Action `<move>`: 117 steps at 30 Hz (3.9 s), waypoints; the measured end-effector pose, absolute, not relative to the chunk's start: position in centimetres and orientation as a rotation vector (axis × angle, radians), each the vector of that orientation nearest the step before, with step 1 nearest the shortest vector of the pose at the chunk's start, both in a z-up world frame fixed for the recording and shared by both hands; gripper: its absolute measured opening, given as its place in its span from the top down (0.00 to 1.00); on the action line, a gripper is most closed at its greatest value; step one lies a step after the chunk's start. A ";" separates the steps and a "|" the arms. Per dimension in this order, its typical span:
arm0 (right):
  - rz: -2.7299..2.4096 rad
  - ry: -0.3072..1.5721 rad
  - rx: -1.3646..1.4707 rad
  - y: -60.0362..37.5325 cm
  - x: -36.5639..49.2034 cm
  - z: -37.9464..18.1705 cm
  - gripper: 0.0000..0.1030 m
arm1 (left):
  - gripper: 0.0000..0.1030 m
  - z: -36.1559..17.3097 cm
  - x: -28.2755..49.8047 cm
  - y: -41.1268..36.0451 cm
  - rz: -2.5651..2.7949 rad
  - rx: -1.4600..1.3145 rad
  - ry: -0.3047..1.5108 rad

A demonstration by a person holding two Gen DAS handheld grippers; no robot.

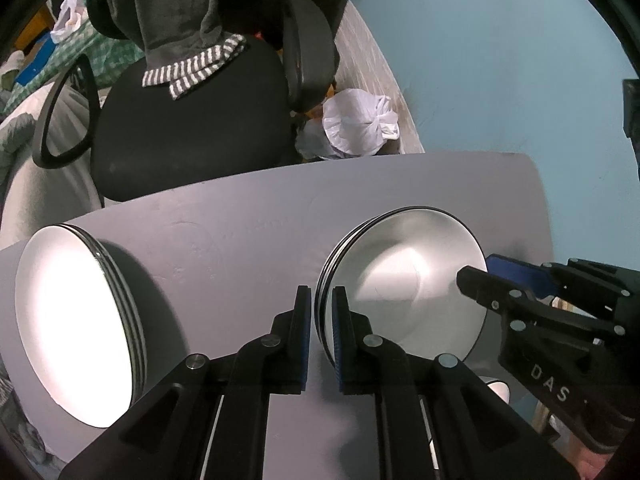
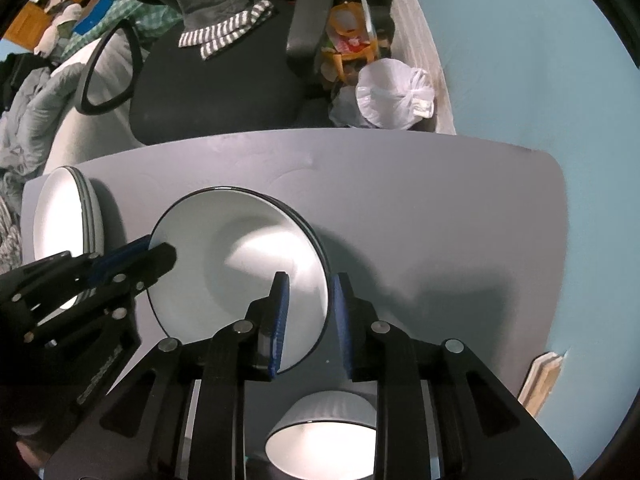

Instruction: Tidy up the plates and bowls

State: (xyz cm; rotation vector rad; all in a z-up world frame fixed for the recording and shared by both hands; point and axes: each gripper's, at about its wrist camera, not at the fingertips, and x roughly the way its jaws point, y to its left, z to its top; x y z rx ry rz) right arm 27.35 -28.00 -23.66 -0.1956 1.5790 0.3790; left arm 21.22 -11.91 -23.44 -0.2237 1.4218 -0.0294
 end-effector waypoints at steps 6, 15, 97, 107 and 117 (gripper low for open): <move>0.333 1.500 -0.257 -28.1 26.7 -22.1 0.59 | 0.65 -21.5 20.1 -11.4 -0.004 -0.226 1.361; 0.309 1.392 -0.288 -29.1 25.4 -18.4 0.53 | 0.48 -17.5 17.9 -11.8 -0.020 -0.164 1.273; -0.028 1.336 0.127 -41.2 13.1 -12.6 0.37 | 0.21 -13.1 10.0 -19.1 -0.323 0.044 1.179; -0.023 1.409 0.164 -42.6 11.8 -17.1 0.37 | 0.21 -17.6 10.0 -20.6 -0.345 0.070 1.254; 0.004 1.470 0.192 -43.4 11.3 -22.4 0.37 | 0.22 -21.1 10.6 -21.4 -0.353 0.041 1.303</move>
